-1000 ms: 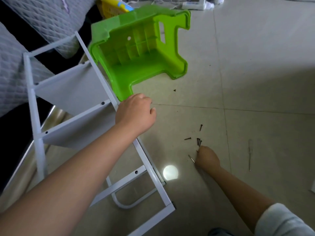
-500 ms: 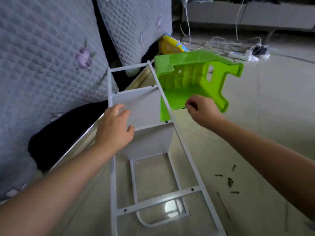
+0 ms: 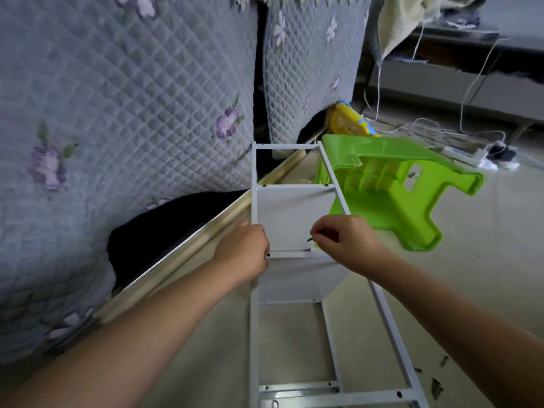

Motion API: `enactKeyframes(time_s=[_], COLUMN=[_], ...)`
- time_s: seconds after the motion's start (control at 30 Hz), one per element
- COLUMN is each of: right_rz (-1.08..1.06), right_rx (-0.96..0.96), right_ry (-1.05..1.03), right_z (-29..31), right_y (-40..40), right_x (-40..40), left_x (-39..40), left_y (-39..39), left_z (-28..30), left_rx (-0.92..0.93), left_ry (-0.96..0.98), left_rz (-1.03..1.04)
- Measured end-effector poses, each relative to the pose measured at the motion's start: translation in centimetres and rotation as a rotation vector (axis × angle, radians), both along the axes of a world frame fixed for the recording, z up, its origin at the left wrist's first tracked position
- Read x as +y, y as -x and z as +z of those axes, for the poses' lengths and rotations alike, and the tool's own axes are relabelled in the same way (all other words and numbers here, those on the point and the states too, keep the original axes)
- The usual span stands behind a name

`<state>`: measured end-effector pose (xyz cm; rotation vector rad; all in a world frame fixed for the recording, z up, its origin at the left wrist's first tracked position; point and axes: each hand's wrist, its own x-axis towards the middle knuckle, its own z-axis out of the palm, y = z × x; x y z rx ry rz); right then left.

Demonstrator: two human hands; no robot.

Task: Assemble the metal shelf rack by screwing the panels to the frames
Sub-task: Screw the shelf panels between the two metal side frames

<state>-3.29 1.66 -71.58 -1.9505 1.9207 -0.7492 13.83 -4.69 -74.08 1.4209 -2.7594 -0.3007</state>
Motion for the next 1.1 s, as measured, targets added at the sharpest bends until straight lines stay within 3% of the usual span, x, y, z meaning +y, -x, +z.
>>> enactKeyframes(time_s=[0.27, 0.57, 0.8, 1.1], right_rz=[0.000, 0.026, 0.105, 0.203], right_rx=[-0.021, -0.049, 0.012, 0.152], right_ry=[-0.005, 0.045, 0.072, 0.056], right_z=[-0.8, -1.9, -1.9, -2.1], right_y=[-2.3, -3.6, -3.9, -4.3], right_x=[-0.6, -0.8, -0.9, -2.0], left_x=[1.2, 0.9, 1.0, 0.9], left_y=[-0.8, -0.7, -2.7, -3.8], left_z=[-1.2, -2.1, -2.9, -3.2], left_rx=[0.036, 0.168, 0.527, 0.617], left_ry=[0.088, 0.060, 0.036, -0.029], left_rz=[-0.001, 0.035, 0.094, 0.090])
